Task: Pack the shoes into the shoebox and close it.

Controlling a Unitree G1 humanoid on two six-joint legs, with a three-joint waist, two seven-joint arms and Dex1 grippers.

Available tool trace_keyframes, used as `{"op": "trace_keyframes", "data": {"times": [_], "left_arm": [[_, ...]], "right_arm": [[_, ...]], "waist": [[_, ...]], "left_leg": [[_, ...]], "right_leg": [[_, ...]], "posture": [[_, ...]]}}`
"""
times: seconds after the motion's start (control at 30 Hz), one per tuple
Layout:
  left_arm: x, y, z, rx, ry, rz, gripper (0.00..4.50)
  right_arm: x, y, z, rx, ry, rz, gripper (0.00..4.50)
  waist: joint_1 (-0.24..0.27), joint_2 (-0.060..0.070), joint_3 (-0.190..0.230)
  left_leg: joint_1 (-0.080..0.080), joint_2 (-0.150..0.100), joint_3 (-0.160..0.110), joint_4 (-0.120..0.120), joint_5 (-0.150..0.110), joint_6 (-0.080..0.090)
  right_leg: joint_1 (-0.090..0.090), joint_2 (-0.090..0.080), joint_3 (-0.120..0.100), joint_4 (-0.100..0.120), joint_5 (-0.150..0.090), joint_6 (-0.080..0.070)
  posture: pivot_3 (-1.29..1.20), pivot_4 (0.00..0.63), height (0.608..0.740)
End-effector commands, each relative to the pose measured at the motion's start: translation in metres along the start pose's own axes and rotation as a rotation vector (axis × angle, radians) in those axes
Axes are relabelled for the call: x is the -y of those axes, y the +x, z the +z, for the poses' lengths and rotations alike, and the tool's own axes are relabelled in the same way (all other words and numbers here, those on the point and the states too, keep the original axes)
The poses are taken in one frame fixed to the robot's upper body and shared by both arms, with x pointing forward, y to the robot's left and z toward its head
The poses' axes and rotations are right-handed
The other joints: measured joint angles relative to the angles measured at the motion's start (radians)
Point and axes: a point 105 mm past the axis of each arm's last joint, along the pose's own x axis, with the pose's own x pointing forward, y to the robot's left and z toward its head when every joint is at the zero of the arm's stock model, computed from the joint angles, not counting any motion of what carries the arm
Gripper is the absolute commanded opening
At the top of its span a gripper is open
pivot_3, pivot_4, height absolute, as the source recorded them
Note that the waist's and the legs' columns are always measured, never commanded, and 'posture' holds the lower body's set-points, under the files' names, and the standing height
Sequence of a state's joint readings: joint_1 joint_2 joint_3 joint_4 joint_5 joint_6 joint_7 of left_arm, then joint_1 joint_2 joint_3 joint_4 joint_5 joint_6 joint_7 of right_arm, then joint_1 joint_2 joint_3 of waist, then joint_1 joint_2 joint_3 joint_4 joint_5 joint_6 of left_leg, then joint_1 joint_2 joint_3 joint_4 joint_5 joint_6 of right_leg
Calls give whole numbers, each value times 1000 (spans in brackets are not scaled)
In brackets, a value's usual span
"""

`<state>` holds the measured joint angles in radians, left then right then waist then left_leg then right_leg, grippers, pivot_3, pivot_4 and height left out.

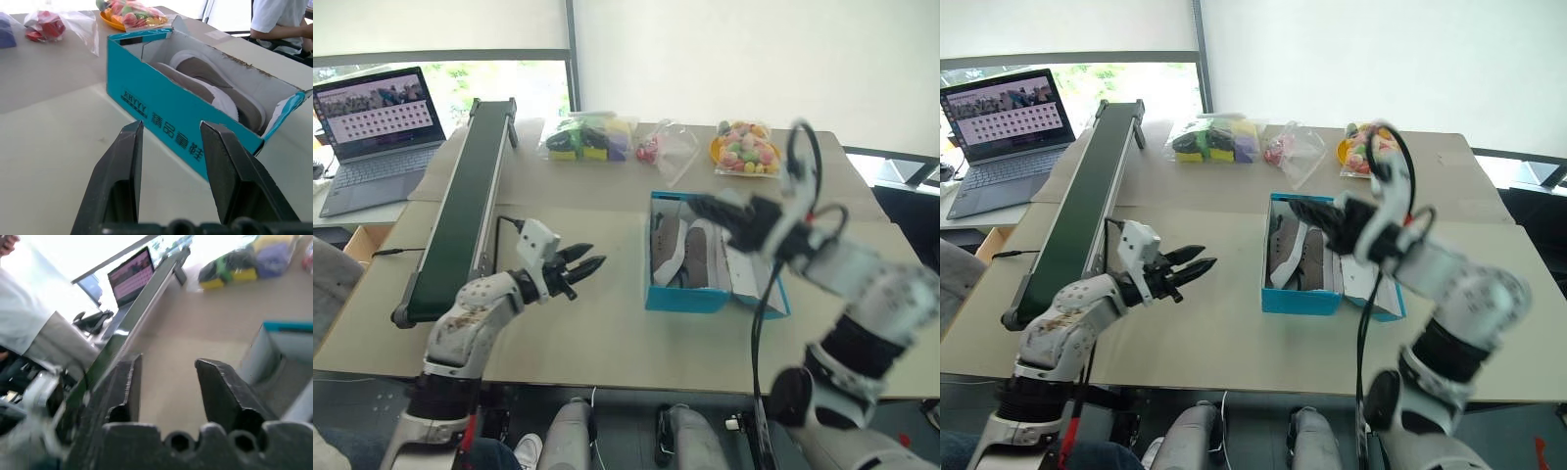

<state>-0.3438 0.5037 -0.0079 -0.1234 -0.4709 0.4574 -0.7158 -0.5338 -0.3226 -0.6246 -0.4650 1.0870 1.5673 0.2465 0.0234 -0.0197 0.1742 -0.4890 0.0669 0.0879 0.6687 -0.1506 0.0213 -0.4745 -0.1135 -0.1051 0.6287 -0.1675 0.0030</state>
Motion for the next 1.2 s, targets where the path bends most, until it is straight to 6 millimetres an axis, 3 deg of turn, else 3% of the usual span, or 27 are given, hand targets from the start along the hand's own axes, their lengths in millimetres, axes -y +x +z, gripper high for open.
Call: {"op": "trace_keyframes", "data": {"times": [0.03,0.07,0.1,0.3,0.43,0.6,0.87,1.2], "left_arm": [[7,8,10,34,50,-84,1950],[9,11,10,34,50,-99,1950],[10,13,10,32,53,-113,1950],[15,24,11,28,61,-173,1950],[17,28,12,28,63,-187,1950],[19,31,12,27,63,-197,1950],[20,30,13,21,65,-198,1950],[20,30,16,20,74,-190,1950]], "right_arm": [[-38,-30,-23,-76,-97,186,621],[-40,-38,-35,-120,-91,185,141],[-39,-43,-45,-161,-81,167,21],[15,-49,-108,-343,89,-214,21],[62,-41,-123,-254,224,-523,21],[97,-40,-127,-103,354,-749,21],[133,-48,-120,133,545,-922,21],[166,-42,-91,549,823,-929,21]], "waist": [[-7,1,0],[-10,1,0],[-11,1,0],[-21,1,0],[-21,1,0],[-14,2,0],[-12,2,0],[-15,3,1]], "left_leg": [[1,0,-1,0,0,0],[1,-1,-2,0,0,0],[3,0,-2,0,0,0],[14,2,-4,-2,-1,0],[14,2,-5,-2,-1,-1],[11,1,-3,-3,-1,0],[12,0,-3,-4,-1,0],[12,0,-3,-4,-1,1]], "right_leg": [[0,0,1,0,0,0],[0,0,2,0,0,0],[2,1,2,0,-1,-1],[11,1,1,-3,-3,-5],[11,0,-1,-6,-3,-5],[9,0,0,-6,-3,-4],[9,1,1,-4,-2,-4],[8,1,2,-3,-2,-3]], "posture": [[0,150,681],[0,150,681],[0,150,681],[0,150,681],[0,150,681],[0,150,681],[0,150,681],[0,150,681]]}}
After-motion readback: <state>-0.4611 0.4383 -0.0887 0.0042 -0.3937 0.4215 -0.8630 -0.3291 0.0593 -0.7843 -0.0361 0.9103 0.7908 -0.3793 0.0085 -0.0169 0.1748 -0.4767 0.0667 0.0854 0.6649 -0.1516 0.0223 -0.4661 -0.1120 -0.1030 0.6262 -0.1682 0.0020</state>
